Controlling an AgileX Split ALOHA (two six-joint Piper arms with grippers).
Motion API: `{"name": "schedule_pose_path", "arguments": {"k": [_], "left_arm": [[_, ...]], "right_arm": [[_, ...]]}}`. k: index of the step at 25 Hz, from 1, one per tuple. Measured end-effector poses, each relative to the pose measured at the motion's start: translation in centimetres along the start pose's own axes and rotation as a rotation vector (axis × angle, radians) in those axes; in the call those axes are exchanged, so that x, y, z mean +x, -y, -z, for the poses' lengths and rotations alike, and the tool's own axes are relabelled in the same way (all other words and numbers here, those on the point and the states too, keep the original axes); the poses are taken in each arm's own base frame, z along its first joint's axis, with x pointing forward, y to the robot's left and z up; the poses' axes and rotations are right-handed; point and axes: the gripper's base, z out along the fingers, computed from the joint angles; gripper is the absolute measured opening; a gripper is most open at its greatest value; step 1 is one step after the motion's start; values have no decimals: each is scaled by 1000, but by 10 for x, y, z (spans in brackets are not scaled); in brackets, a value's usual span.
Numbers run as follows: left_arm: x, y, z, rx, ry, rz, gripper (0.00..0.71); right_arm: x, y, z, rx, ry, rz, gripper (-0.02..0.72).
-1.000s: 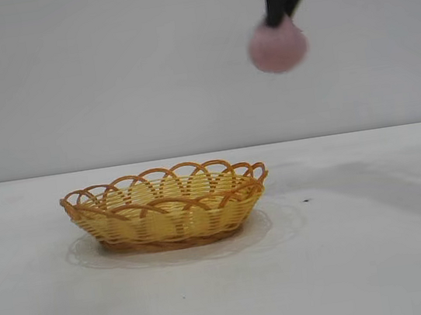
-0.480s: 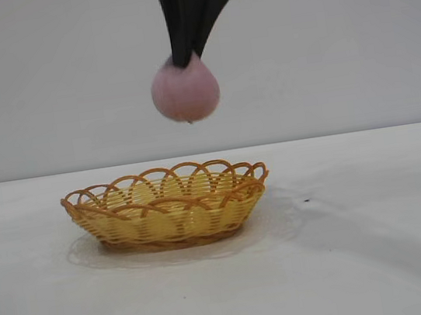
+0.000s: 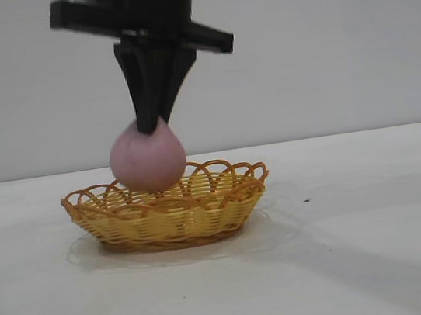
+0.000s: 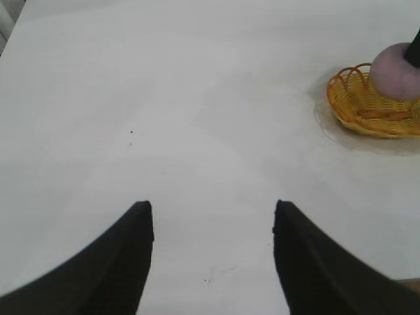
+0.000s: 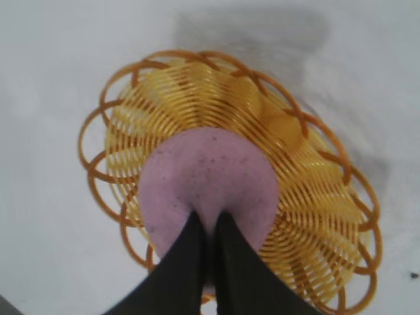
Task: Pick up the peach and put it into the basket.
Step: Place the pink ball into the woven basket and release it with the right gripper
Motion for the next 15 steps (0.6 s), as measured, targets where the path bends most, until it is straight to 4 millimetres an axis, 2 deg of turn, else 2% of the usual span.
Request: {"name": "schedule_pose_path", "arguments": {"k": [3,4,5,9,10,12,15], "left_arm": [[0,0,0,0,0,0,359],[0,0,0,-2,0,-1,359],[0,0,0,-2,0,-1,359],[0,0,0,-2,0,-1,359],[0,0,0,-2,0,-1,359],[0,0,0,-2,0,-1,359],[0,0,0,-2,0,-1,359]], "right_arm": [[-1,4,-14,10,-27,-11,0],[-1,4,-16,14,-31,-14,57],[-1,5,-18,18,-35,-18,57],[-1,7,-17,41,-35,-14,269],[-1,7,-15,43,-31,-13,321],[0,5,-7,46,-15,-9,373],[1,2,15,57,32,1,357]]}}
